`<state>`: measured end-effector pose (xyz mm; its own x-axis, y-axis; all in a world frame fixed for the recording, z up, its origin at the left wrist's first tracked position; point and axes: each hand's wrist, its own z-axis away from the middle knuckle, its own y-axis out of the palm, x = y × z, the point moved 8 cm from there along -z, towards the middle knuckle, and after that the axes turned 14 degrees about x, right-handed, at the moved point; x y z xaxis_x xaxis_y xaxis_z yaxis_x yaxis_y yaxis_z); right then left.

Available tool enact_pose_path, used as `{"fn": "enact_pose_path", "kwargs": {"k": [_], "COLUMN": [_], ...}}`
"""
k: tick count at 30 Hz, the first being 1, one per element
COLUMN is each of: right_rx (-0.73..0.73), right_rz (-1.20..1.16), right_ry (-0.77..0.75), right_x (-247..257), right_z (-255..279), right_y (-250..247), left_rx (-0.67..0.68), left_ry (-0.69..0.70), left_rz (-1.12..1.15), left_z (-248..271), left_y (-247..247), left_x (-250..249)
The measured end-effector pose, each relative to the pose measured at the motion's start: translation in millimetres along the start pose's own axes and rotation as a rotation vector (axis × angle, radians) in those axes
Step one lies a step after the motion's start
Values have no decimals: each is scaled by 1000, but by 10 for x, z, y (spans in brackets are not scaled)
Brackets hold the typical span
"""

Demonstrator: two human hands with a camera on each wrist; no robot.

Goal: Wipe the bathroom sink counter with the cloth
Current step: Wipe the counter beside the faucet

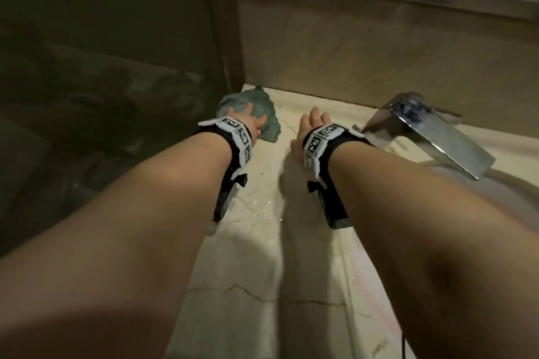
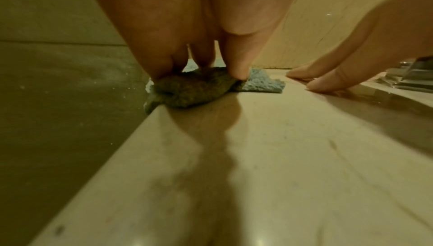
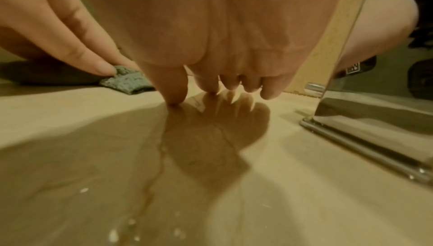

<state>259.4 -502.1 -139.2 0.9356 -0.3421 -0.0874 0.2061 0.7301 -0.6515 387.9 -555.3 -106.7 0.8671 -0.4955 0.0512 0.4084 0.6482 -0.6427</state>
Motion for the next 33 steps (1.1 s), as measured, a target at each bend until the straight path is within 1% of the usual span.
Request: {"fn": "enact_pose_path", "kwargs": {"k": [1,3,5,8,10,13,14,18,20,22,25,27,29,31,33], "right_rx": [8,31,18,-44,-41,-35,-39,-49,-35,-23,-4,-8,-22,-33,-41], "right_rz": [2,-31,-77,-135,-142,-156,-162,-139,-138,-127,-109,-124,-196,-241,-233], "right_ry": [-1,-5,-25,-60,-72,-72,-72,-67,-69,-67,-65,-69,-113,-142,-149], "right_x": [2,1,17,12,0,-10,-10,7,3,-3,-11,-8,25,43,55], "right_z": [-6,-17,-30,-59,-105,-142,-158,-188,-179,-159,-137,-105,-62,-18,7], "right_y": [-14,-38,-39,-29,-13,-13,-13,6,7,4,7,-7,-53,-101,-131], "left_rx": [17,81,105,48,35,41,25,-44,-56,-60,-103,-142,-180,-187,-173], "left_ry": [10,-19,15,132,203,232,242,177,159,136,103,121,153,162,145], "left_rz": [-40,-131,-150,-127,-109,-106,-107,-70,-47,7,114,182,223,245,262], "left_z": [7,-3,-43,-115,-154,-256,-290,-450,-494,-503,-503,-471,-439,-403,-354], "left_y": [-7,-13,-49,-117,-137,-213,-250,-299,-298,-301,-291,-300,-332,-352,-316], "left_x": [-46,-67,-100,-267,-413,-486,-479,-341,-290,-190,47,154,186,184,202]}}
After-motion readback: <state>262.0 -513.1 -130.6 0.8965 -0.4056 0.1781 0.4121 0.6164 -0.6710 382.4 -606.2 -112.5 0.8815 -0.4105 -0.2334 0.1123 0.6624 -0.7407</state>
